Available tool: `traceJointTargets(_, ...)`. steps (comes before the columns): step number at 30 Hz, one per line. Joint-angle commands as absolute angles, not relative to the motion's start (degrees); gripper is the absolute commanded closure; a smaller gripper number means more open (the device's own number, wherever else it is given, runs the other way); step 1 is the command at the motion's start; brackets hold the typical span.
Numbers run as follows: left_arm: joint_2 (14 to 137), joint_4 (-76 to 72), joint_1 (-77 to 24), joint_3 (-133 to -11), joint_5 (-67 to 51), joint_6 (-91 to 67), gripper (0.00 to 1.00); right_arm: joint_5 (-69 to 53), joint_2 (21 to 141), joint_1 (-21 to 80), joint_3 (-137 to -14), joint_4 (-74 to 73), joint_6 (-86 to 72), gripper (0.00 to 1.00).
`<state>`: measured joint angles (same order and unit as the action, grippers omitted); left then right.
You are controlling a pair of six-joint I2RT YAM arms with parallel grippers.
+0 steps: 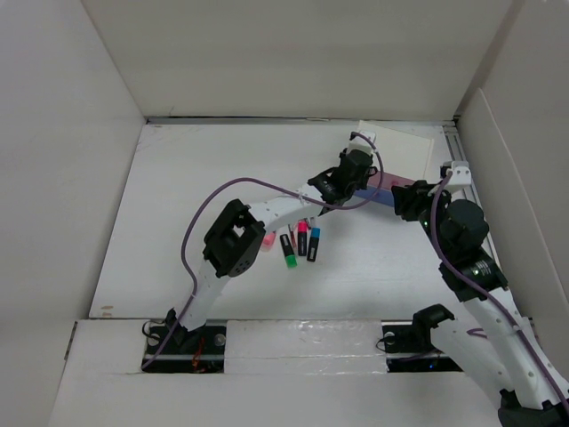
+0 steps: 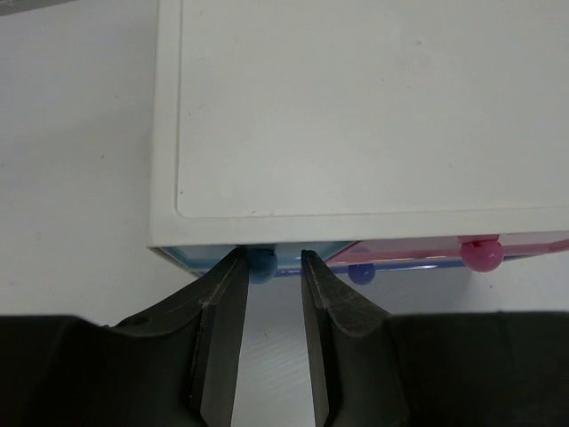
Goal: Organize the desk
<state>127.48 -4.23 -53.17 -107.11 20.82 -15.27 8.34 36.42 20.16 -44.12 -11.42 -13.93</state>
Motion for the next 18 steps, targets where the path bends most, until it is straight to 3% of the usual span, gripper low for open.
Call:
traceJointTargets(1,125.4,-3.3,-52.9,-107.2,23.0,-14.6,0.73,6.9,36.4,19.7,-44.2,-7.6,-13.8,0.58)
traceJointTargets(4,124.9,-4.1,-52.9,-106.0,23.6,-14.2,0.70,6.3,36.6,19.7,-44.1,-7.3,-13.8,0.57)
traceJointTargets(8,126.3,-3.3,-52.9,-107.8,23.6,-13.8,0.58,5.5,37.0,19.7,-44.1,-6.9,-13.6,0.57)
traceJointTargets(18,128.0,-3.8,-52.9,-108.8,24.2,-12.7,0.67,5.0,36.6,19.7,-43.4,-6.0,-13.5,0.57)
